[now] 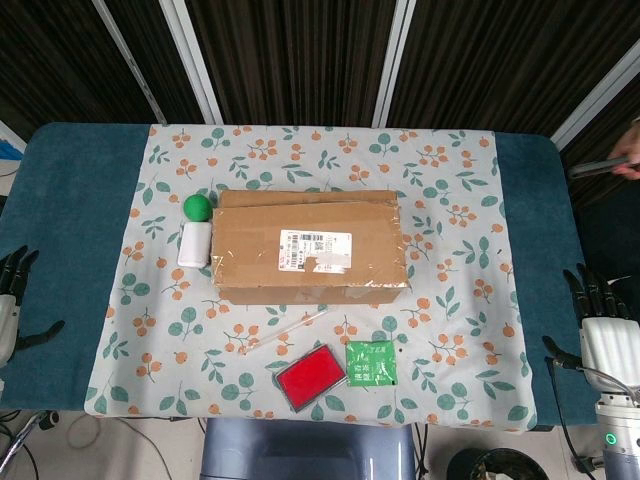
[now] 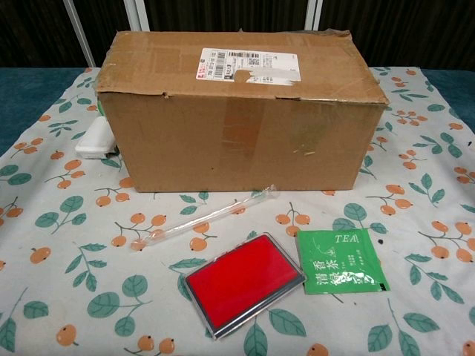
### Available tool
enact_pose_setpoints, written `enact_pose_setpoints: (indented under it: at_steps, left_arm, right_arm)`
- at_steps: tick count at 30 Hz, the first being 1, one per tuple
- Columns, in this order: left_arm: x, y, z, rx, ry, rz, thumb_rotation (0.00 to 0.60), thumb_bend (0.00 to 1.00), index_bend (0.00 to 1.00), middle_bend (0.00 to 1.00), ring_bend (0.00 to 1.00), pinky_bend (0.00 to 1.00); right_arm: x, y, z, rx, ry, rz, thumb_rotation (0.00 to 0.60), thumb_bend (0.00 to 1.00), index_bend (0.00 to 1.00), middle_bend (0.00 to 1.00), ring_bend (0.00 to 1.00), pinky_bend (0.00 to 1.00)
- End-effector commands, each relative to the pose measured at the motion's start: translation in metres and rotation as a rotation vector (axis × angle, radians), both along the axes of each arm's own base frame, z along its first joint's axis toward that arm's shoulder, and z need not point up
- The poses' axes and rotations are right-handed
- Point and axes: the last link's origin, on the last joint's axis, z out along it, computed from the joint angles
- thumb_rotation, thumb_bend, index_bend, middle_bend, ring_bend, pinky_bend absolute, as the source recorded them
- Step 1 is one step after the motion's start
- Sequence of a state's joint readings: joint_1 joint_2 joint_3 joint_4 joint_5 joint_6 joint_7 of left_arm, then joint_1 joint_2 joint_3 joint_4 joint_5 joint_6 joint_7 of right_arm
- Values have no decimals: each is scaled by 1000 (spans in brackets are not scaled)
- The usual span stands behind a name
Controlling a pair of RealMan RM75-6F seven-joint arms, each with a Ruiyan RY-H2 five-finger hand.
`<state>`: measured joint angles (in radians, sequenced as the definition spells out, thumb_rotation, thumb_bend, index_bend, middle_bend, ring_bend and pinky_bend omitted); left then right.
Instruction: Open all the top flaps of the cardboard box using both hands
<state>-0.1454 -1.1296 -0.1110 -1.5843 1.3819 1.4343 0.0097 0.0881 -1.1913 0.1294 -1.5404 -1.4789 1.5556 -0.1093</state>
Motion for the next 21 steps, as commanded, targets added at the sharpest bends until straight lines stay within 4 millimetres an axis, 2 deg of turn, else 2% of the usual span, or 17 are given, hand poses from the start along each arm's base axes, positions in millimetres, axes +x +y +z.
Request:
enact_pose_setpoints:
  at_steps: [1,15,21]
  left_arm:
    - [0,0,0,1,0,0,600,110,0,0,0,0]
    - [0,0,0,0,-4,-1,600,110,0,0,0,0]
    - [-1,0,0,3,-7,7,600,110,0,0,0,0]
  right_arm:
    - [0,0,0,0,-1,0,600,230,0,0,0,233]
    - [3,-1,0,-2,-3,10,600,231,0,0,0,233]
    - [16,-6,5,-17,-25,39,600,239,0,0,0,233]
